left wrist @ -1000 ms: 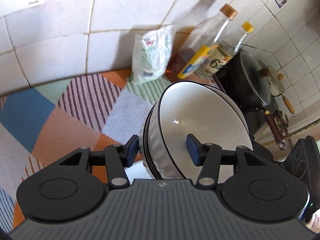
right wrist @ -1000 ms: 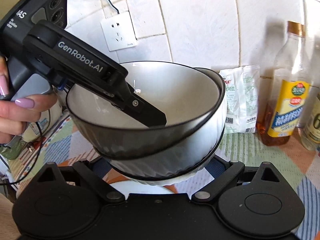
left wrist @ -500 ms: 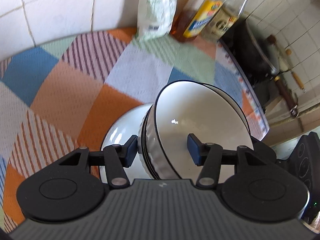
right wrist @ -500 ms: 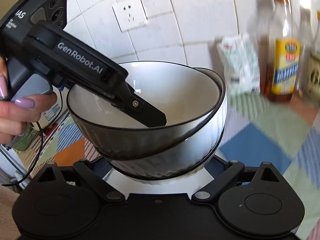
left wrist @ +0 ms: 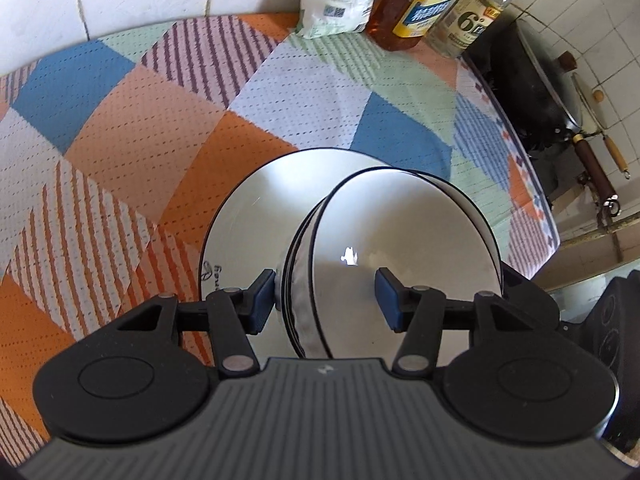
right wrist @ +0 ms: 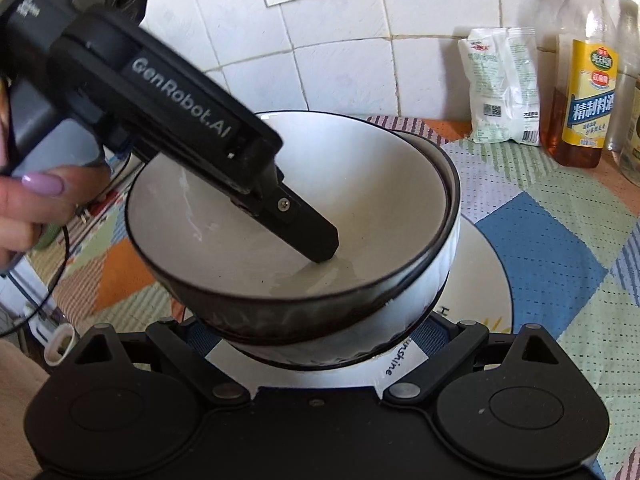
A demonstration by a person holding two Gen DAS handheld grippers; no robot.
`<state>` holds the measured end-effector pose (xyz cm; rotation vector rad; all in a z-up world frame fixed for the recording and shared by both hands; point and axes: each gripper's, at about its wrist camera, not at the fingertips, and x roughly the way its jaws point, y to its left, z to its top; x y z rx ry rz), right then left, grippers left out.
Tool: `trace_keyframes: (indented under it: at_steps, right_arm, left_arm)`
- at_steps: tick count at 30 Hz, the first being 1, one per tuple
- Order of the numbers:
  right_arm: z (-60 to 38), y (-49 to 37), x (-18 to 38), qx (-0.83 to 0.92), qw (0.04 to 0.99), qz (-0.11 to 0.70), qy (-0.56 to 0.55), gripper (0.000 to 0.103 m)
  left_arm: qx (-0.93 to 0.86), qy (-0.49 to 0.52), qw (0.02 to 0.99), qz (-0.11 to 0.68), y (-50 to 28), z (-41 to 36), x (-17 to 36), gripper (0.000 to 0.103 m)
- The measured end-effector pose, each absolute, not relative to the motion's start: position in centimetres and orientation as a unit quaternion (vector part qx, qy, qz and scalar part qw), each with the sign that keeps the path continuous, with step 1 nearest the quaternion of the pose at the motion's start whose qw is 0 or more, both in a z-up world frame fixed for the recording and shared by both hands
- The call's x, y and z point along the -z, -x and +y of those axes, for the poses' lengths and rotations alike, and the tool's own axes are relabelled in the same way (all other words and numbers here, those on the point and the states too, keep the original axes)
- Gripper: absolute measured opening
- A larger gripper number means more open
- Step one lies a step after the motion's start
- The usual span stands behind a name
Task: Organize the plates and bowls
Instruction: 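Lift the bowl stack with the left gripper over the plate stack, then lower the bowls onto the white plate and open the left gripper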
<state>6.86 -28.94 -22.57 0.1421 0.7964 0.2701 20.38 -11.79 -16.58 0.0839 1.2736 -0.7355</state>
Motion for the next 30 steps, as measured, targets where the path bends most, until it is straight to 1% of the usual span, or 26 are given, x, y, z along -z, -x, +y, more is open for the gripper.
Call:
trace_keyframes:
  at_steps: [7, 12, 19, 20, 23, 25, 30]
  right_arm:
    - [-28.6, -6.6, 22.5, -0.134, 0.912, 0.381, -0.068, 0.098]
    - [-28.6, -6.1, 22.5, -0.128, 0.916, 0.375, -0.066, 0.098]
    - [-28.2, -6.1, 22.6, -0.13, 0.913, 0.382, -0.049, 0.098]
    - [-28.1, -6.2, 22.6, -0.128, 0.913, 0.385, -0.047, 0.098]
    - [-27.7, -6.1, 22.2, -0.122, 0.911, 0.394, -0.03, 0.098]
    - [-27.5, -5.7, 21.9, -0.119, 0.908, 0.401, -0.006, 0.098]
    - [-28.1, -3.3, 20.5, -0.113, 0.918, 0.38, -0.008, 0.098]
  left_arm:
    - [0.327, -0.017, 0.743, 0.584, -20.9, -11.2, 17.1, 0.053]
    - [0.319, 0.006, 0.751, 0.578, -20.8, -10.9, 17.6, 0.055]
    - [0.304, 0.02, 0.76, 0.575, -20.5, -10.7, 17.6, 0.055]
    - [0.298, 0.023, 0.763, 0.574, -20.4, -10.7, 17.5, 0.054]
    - [0.27, 0.017, 0.783, 0.56, -19.8, -10.6, 16.9, 0.053]
    - [0.257, 0.025, 0.797, 0.546, -19.1, -10.4, 16.0, 0.055]
    - [0.227, 0.001, 0.83, 0.509, -17.1, -10.4, 13.1, 0.057]
